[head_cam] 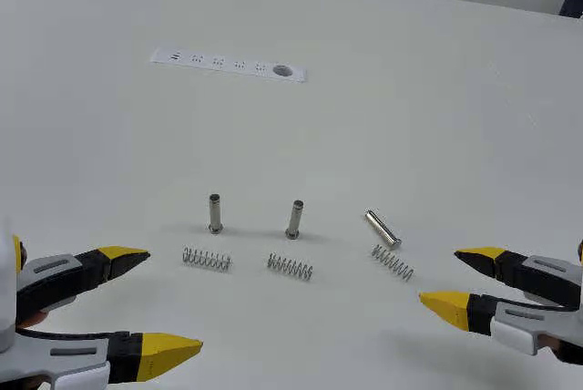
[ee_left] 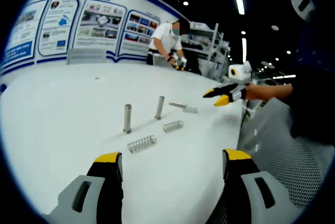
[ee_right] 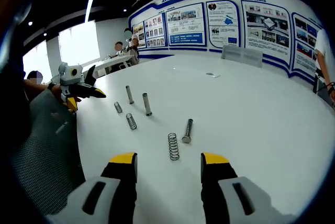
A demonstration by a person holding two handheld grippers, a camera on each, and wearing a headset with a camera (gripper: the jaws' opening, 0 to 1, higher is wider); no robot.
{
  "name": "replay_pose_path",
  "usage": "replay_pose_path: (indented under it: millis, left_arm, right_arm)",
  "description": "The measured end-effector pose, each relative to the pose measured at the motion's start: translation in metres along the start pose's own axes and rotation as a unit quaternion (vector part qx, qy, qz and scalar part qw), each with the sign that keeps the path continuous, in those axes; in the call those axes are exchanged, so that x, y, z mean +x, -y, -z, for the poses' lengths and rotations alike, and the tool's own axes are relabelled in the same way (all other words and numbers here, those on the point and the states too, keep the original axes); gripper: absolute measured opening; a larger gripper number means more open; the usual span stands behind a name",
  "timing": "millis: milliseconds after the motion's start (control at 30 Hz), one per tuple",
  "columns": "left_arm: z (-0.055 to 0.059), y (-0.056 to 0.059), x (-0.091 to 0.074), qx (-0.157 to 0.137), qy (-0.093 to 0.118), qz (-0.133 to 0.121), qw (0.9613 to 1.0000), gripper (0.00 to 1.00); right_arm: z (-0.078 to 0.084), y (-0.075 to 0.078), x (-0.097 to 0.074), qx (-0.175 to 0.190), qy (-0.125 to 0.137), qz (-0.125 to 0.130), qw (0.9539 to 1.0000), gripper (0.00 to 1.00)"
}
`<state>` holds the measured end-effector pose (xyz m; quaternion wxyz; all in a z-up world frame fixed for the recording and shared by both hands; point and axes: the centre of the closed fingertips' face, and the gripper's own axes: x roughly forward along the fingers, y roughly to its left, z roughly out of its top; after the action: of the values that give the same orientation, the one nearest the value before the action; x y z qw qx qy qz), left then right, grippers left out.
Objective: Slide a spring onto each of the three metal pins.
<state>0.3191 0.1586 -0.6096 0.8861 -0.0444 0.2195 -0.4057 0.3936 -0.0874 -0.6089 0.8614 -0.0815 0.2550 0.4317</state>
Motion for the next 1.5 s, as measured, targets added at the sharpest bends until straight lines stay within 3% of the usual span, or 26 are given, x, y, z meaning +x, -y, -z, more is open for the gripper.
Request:
replay_pose_path:
  millis: [133,333,900,1233,1500]
  left_arm:
    - [0.000,0.000,0.000,-0.001,-0.001,0.001,1.0000,0.79]
    - [0.002,0.002,0.001,0.002,-0.007,0.003,1.0000,0.79]
    - [0.003,0.001,0.001,0.000,-0.009,0.003,1.0000,0.78]
    - [0.004,0.002,0.002,0.002,-0.015,0.003,0.9999,0.77]
    - [0.005,0.002,0.002,0.004,-0.017,0.003,0.9998,0.76]
  right_arm:
    - [-0.004,0.008,0.003,0.002,-0.008,0.007,0.9999,0.44]
    - [-0.024,0.018,0.019,-0.004,-0.012,0.016,0.9998,0.36]
    - [-0.051,0.032,0.070,-0.016,-0.071,0.037,0.9966,0.24]
    - [-0.036,0.040,0.094,-0.013,-0.137,0.056,0.9889,0.18]
    - [-0.030,0.043,0.107,-0.010,-0.163,0.057,0.9848,0.17]
